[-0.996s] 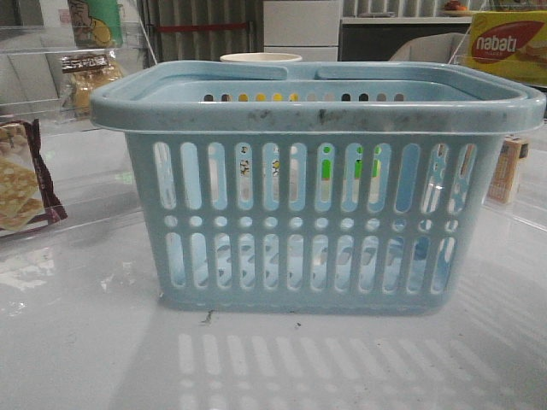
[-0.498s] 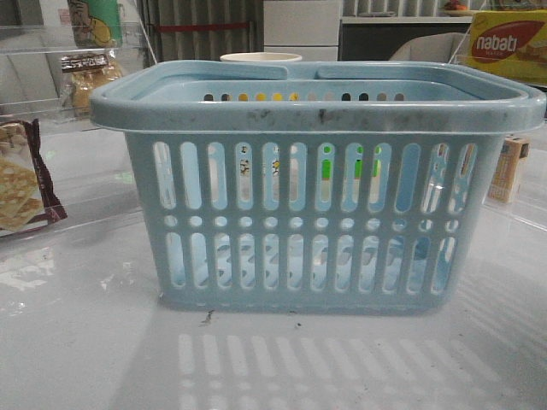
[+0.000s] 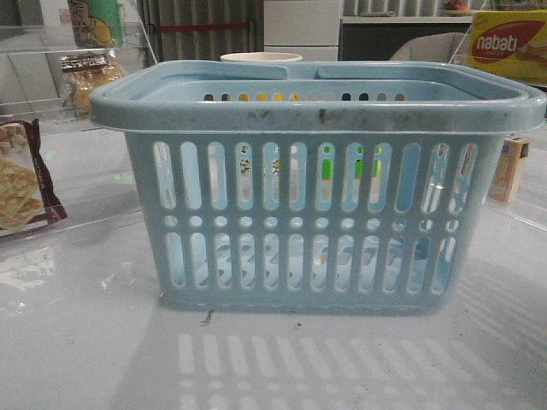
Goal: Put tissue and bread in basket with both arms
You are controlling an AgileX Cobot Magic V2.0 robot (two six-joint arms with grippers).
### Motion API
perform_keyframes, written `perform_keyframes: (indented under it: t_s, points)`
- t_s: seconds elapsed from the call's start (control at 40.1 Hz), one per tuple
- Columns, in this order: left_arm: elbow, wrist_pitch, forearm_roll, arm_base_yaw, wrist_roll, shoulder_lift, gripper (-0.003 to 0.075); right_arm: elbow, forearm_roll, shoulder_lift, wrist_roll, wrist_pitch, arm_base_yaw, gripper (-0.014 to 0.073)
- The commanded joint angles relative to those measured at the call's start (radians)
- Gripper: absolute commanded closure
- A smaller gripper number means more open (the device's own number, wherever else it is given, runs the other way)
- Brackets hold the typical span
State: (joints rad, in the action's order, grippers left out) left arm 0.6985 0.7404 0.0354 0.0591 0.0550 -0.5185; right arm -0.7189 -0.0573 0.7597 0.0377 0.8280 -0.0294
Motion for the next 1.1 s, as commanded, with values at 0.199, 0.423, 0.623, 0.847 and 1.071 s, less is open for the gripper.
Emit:
perform_keyframes:
  t_s: [0.199,0.423,0.623,0.847,1.071]
  points:
    - [0.030,-0.078,0.014,0.007,0.002,-0.011,0.0214,-0.166,-0.037,0.189,0.040,-0.120,-0.116,0.0106]
    - [0.030,-0.078,0.014,0.007,0.002,-0.011,0.0214,-0.322,-0.037,0.396,0.040,-0.148,-0.167,0.0106]
    - [0.030,-0.078,0.014,0.007,0.002,-0.011,0.0214,-0.449,-0.037,0.585,0.039,-0.199,-0.167,0.0106]
    - [0.030,-0.078,0.014,0.007,0.002,-0.011,0.0214,-0.547,-0.061,0.751,0.038,-0.281,-0.167,0.0106]
    - [0.030,-0.078,0.014,0.007,0.002,-0.011,0.0214,-0.595,-0.113,0.866,0.038,-0.393,-0.167,0.0106]
